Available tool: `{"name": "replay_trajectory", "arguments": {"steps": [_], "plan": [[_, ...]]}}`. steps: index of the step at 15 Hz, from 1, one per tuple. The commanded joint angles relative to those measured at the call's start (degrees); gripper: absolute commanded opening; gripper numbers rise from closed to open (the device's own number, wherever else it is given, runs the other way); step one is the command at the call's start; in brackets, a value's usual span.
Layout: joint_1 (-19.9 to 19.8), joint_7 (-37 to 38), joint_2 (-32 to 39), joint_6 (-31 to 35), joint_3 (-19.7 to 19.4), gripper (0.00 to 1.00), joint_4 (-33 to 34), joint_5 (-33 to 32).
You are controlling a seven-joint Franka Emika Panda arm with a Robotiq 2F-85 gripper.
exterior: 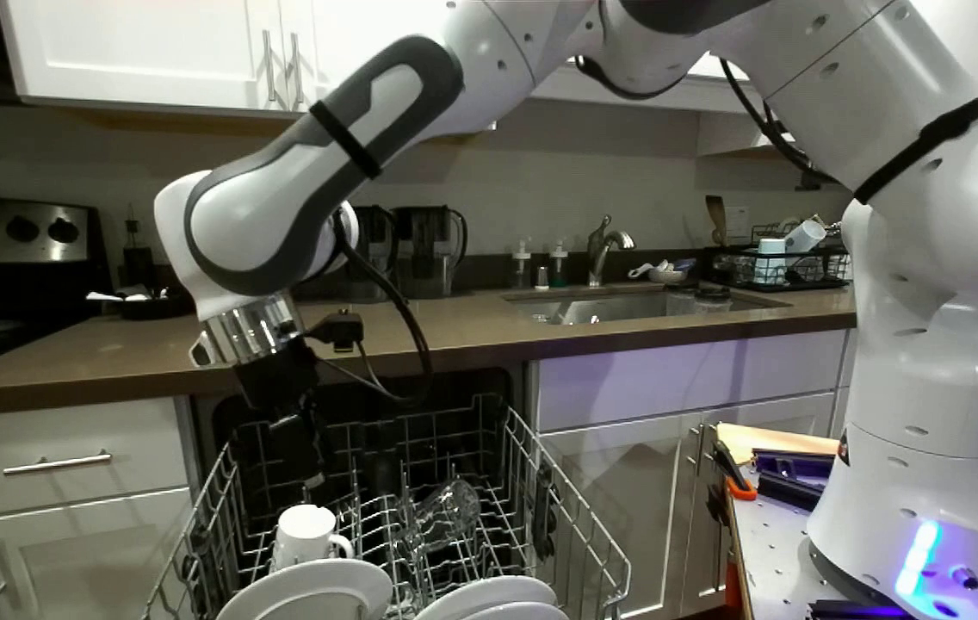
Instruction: Pick up the white plate in the dishwasher and move it to the right.
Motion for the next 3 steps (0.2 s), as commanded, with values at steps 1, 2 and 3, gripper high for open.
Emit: {"name": "replay_trajectory", "arguments": {"steps": [1,2,3], "plan": [[-1.08,-0.87,-10.08,1.02,0.82,1.00,-11.49,2.31],[0.34,-0.12,-4.42,-0.14,-0.21,1.00,-4.58,0.99],[0.32,-0.11,-6.28,-0.12,-0.16,1.00,-6.62,1.20]]}}
